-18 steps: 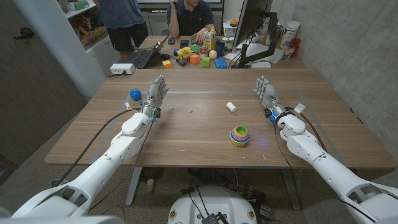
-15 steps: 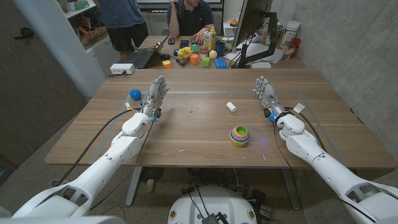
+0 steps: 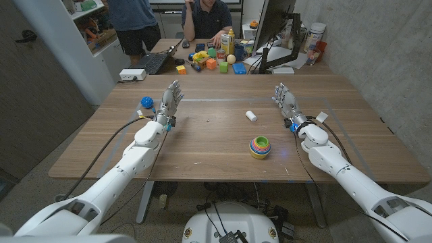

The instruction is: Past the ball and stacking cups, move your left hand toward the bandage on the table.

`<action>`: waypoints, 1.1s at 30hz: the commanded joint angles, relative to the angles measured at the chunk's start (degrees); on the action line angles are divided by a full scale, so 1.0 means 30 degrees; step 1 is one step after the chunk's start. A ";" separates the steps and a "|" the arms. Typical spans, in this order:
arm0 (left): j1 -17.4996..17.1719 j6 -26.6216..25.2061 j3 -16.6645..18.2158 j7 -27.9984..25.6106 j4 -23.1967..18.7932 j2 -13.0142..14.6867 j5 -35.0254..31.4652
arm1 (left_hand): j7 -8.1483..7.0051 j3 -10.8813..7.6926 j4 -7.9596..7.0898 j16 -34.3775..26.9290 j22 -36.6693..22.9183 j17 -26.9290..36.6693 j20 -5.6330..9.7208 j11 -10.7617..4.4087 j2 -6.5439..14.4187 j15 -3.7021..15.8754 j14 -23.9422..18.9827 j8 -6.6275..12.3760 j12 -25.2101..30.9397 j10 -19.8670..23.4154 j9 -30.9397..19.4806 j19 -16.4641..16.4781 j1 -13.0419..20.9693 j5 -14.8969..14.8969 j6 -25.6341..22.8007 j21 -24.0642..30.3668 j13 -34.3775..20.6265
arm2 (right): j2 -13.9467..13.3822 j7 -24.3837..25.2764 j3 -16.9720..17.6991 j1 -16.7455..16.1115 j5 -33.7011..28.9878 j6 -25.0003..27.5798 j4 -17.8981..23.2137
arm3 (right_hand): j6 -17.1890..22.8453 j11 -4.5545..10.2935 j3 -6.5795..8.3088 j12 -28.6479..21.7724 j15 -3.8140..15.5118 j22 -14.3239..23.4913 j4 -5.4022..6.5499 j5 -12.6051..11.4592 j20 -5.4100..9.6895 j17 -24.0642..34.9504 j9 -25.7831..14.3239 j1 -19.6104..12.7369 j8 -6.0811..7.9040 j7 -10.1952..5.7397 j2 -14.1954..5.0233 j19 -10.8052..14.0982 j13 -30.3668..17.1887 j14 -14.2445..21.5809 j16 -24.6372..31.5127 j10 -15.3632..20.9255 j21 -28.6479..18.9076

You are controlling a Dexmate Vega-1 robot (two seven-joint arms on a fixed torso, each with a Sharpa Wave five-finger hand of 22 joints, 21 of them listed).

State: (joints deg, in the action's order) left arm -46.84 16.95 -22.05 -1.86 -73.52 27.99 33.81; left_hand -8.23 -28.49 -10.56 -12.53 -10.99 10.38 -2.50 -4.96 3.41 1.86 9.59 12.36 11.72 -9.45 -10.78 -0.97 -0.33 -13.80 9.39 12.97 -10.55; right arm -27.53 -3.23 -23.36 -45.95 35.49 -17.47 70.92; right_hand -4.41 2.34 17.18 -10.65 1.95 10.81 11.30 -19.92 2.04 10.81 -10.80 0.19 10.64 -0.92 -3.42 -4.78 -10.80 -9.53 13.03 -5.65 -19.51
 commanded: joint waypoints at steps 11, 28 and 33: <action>0.2346 -0.1423 -0.1186 -0.0419 -0.0342 0.0513 -0.2334 | -0.1245 0.0456 0.0286 -0.0121 -0.0005 -0.0014 -0.0007 -0.0277 0.1008 0.0093 -0.0435 0.0086 0.0056 0.0352 -0.0033 0.0279 0.0229 0.0123 -0.0553 0.0070 -0.0044 | -0.0033 -0.0488 -0.0093 -0.0142 0.0170 -0.0044 0.0275 | -0.0079 0.0000 0.0190 -0.0091 0.1310 0.0080 0.0005 -0.0115 0.1945 0.0080 -0.0041 0.0002 0.0144 0.0017 -0.2524 -0.0049 -0.0034 -0.0544 0.0083 -0.0127 0.0022; 0.5173 -0.4244 -0.2992 0.1232 -0.0748 0.1159 -0.4266 | -0.1458 0.0746 0.0974 -0.0141 0.0092 -0.0059 -0.0285 -0.0700 0.0204 0.0265 -0.1117 0.0183 0.0127 0.1154 -0.0029 0.0340 0.0788 0.0116 -0.1551 -0.0098 -0.0045 | -0.0086 -0.0656 -0.0117 -0.0195 0.0201 -0.0071 0.0331 | -0.0025 0.0015 0.0206 -0.0103 0.1317 0.0081 -0.0002 -0.0115 0.1943 0.0075 -0.0040 -0.0009 0.0156 0.0043 -0.2521 -0.0004 -0.0033 -0.0507 0.0090 -0.0079 0.0071; 0.6063 -0.4621 -0.3709 0.2050 -0.0841 0.1273 -0.5123 | -0.1462 0.0752 0.1655 -0.0112 0.0152 -0.0058 -0.0248 -0.0862 -0.0235 0.0324 -0.1400 0.0325 0.0178 0.1706 -0.0065 0.0523 0.1404 0.0091 -0.2216 -0.0171 -0.0059 | -0.0033 -0.0713 -0.0210 -0.0138 0.0162 -0.0026 0.0306 | -0.0010 0.0009 0.0208 -0.0110 0.1327 0.0081 -0.0002 -0.0113 0.1952 0.0073 -0.0040 -0.0009 0.0158 0.0037 -0.2517 -0.0001 -0.0033 -0.0489 0.0094 -0.0053 0.0092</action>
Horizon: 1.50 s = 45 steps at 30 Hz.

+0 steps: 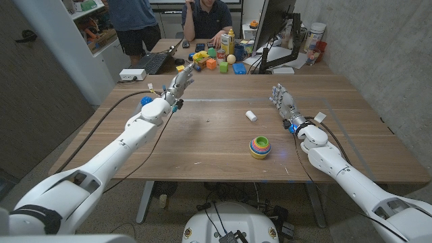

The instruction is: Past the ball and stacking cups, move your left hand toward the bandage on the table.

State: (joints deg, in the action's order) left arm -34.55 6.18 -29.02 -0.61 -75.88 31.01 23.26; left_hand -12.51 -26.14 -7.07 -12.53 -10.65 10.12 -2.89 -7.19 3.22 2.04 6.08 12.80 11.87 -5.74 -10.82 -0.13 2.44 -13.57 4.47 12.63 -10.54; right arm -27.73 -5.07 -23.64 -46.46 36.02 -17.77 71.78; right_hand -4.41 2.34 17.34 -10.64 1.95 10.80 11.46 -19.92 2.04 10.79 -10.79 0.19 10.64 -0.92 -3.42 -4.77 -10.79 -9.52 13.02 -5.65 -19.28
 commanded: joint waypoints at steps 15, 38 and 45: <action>0.3724 -0.2797 -0.2983 0.2920 -0.1131 0.0492 -0.3967 | -0.0058 -0.0091 0.1333 0.0006 0.0071 0.0049 -0.0241 -0.0158 -0.0512 0.0281 -0.0281 0.0271 0.0222 0.1279 -0.0090 0.0221 0.1274 -0.0026 -0.1185 -0.0231 -0.0107 | 0.0066 -0.0277 -0.0159 0.0066 0.0044 0.0072 -0.0062 | -0.0004 0.0008 0.0156 -0.0100 0.1280 0.0086 -0.0057 -0.0109 0.1930 0.0074 -0.0045 -0.0008 0.0152 0.0058 -0.2506 0.0030 -0.0037 -0.0472 0.0094 -0.0060 0.0063; 0.7333 -0.8597 -0.5819 0.5208 -0.4413 0.0837 -0.9060 | -0.0067 -0.0294 0.2489 0.0107 0.0079 0.0081 -0.0533 -0.0152 -0.0752 0.0178 -0.0284 0.0440 0.0027 0.1342 -0.0172 0.0126 0.2454 -0.0001 -0.1843 -0.0387 -0.0165 | 0.0061 -0.0500 -0.0089 -0.0005 0.0230 -0.0019 -0.0150 | 0.0123 -0.0003 0.0155 -0.0141 0.1267 0.0086 -0.0063 -0.0104 0.1883 0.0069 -0.0044 -0.0011 0.0188 0.0085 -0.2495 0.0057 -0.0036 -0.0426 0.0099 0.0079 0.0126; 0.8874 -0.9093 -0.7144 0.6557 -0.3686 0.0150 -1.0457 | -0.0076 -0.0333 0.2707 0.0143 0.0074 0.0087 -0.0729 -0.0171 -0.0767 0.0171 -0.0233 0.0450 -0.0036 0.1268 -0.0181 -0.0006 0.2676 0.0023 -0.1946 -0.0446 -0.0175 | 0.0076 -0.0599 -0.0043 0.0018 0.0300 -0.0089 -0.0286 | 0.0162 -0.0040 0.0160 -0.0154 0.1262 0.0086 -0.0064 -0.0105 0.1859 0.0066 -0.0042 -0.0015 0.0194 0.0105 -0.2500 0.0077 -0.0035 -0.0402 0.0103 0.0139 0.0142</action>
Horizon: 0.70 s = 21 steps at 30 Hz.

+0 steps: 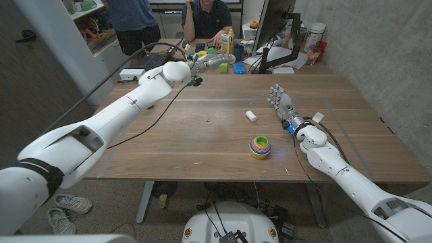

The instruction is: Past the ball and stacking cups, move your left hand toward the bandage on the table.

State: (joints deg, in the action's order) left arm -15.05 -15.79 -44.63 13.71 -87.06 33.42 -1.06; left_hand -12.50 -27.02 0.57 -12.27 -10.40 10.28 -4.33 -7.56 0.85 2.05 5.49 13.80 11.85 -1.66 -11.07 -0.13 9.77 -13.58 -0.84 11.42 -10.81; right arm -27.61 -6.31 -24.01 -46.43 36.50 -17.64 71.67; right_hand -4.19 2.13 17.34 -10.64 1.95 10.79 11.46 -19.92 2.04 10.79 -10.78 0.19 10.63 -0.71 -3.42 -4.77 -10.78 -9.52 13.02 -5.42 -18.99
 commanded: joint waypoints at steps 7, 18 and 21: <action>0.3657 -0.0620 -0.3128 0.3037 0.1763 -0.1799 -0.3241 | -0.0081 -0.0050 0.0320 0.0099 -0.0013 0.0040 -0.0277 -0.0031 -0.0017 0.0190 0.0046 0.0114 -0.0086 -0.0183 -0.0100 -0.0014 0.0377 0.0061 -0.0232 -0.0044 -0.0092 | -0.0015 -0.0262 0.0139 -0.0020 0.0229 -0.0104 -0.0275 | 0.0145 0.0063 0.0164 -0.0159 0.1270 0.0090 -0.0064 -0.0105 0.1876 0.0067 -0.0044 -0.0018 0.0205 0.0007 -0.2500 0.0088 -0.0037 -0.0393 0.0101 0.0106 0.0065; 0.4838 0.0543 -0.4293 0.4374 0.3940 -0.3304 -0.4187 | -0.0079 -0.0048 0.0573 0.0085 -0.0016 0.0048 -0.0346 -0.0049 -0.0119 0.0286 -0.0005 0.0096 -0.0072 -0.0087 -0.0102 0.0051 0.0595 0.0116 -0.0289 -0.0024 -0.0102 | -0.0079 -0.0365 0.0182 -0.0078 0.0256 -0.0184 -0.0365 | 0.0169 0.0036 0.0155 -0.0149 0.1276 0.0091 -0.0061 -0.0099 0.1879 0.0066 -0.0044 -0.0011 0.0199 0.0002 -0.2484 0.0099 -0.0037 -0.0388 0.0096 0.0122 0.0096; 0.5152 0.1073 -0.4524 0.4757 0.4660 -0.3740 -0.4246 | -0.0078 -0.0048 0.0697 0.0049 -0.0017 0.0050 -0.0368 -0.0090 -0.0161 0.0303 -0.0110 0.0098 -0.0027 0.0069 -0.0106 0.0089 0.0703 0.0143 -0.0345 -0.0013 -0.0107 | -0.0078 -0.0324 0.0197 -0.0096 0.0303 -0.0098 -0.0313 | 0.0172 0.0043 0.0152 -0.0147 0.1263 0.0091 -0.0061 -0.0097 0.1861 0.0065 -0.0043 -0.0009 0.0196 0.0018 -0.2480 0.0109 -0.0036 -0.0386 0.0094 0.0128 0.0102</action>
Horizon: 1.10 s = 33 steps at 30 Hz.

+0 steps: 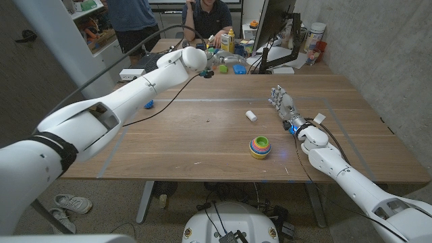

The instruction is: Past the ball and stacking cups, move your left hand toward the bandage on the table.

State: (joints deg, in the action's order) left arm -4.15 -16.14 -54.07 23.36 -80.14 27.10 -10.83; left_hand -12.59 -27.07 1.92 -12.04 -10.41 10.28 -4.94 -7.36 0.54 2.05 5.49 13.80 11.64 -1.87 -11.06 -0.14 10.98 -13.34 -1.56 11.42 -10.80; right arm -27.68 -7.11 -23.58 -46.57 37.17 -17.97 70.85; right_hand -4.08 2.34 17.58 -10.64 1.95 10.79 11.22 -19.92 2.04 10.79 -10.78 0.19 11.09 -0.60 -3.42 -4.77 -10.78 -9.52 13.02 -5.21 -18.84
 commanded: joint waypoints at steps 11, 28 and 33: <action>0.2414 0.2250 -0.2180 0.3008 0.4157 -0.2821 -0.1297 | -0.0039 0.0000 0.0737 -0.0273 -0.0030 0.0069 -0.0318 -0.0337 -0.0211 0.0368 -0.0890 0.0254 0.0298 0.1061 -0.0165 0.0675 0.0697 0.0177 -0.0735 0.0168 -0.0150 | -0.0046 -0.0083 0.0068 -0.0067 0.0101 -0.0021 -0.0049 | 0.0140 -0.0090 0.0063 -0.0133 0.1266 0.0093 0.0018 -0.0092 0.1849 0.0065 -0.0045 -0.0004 0.0031 -0.0042 -0.2474 0.0124 -0.0037 -0.0380 0.0089 0.0052 0.0084; 0.2837 0.3060 -0.3039 0.4633 0.6735 -0.4430 -0.0883 | -0.0048 0.0032 0.1100 -0.0214 -0.0040 0.0070 -0.0335 -0.0356 -0.0291 0.0582 -0.1055 0.0332 0.0226 0.1182 -0.0159 0.0947 0.0987 0.0259 -0.1281 0.0191 -0.0182 | -0.0138 -0.0043 0.0047 -0.0236 0.0063 0.0003 0.0195 | 0.0162 -0.0062 0.0042 -0.0112 0.1265 0.0095 0.0017 -0.0084 0.1866 0.0063 -0.0044 0.0001 0.0019 -0.0028 -0.2465 0.0141 -0.0037 -0.0373 0.0078 0.0042 0.0141; 0.3054 0.2884 -0.3469 0.4961 0.6940 -0.4733 -0.1186 | -0.0052 0.0049 0.1196 -0.0292 -0.0045 0.0073 -0.0329 -0.0358 -0.0299 0.0510 -0.1348 0.0328 0.0261 0.1370 -0.0150 0.0887 0.1060 0.0287 -0.1420 0.0144 -0.0189 | -0.0165 -0.0041 0.0085 -0.0292 0.0097 -0.0029 0.0289 | 0.0167 -0.0069 0.0037 -0.0108 0.1268 0.0096 0.0016 -0.0083 0.1865 0.0063 -0.0044 0.0001 0.0016 -0.0034 -0.2466 0.0146 -0.0037 -0.0377 0.0073 0.0042 0.0158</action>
State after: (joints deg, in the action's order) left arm 3.79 -8.15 -62.37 35.22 -62.64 15.41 -13.96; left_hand -12.51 -26.83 5.18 -12.54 -10.42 10.27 -5.74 -8.19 -0.44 1.97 2.07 14.41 12.14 1.81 -11.33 2.54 13.47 -12.69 -5.54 11.70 -11.08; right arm -27.99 -7.36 -23.42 -47.04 37.41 -18.07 71.08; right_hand -3.87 2.33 17.58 -10.64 1.95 10.79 11.22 -19.92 1.88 10.78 -10.77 0.19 11.09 -0.82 -3.42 -4.52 -10.77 -9.52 13.02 -5.22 -18.62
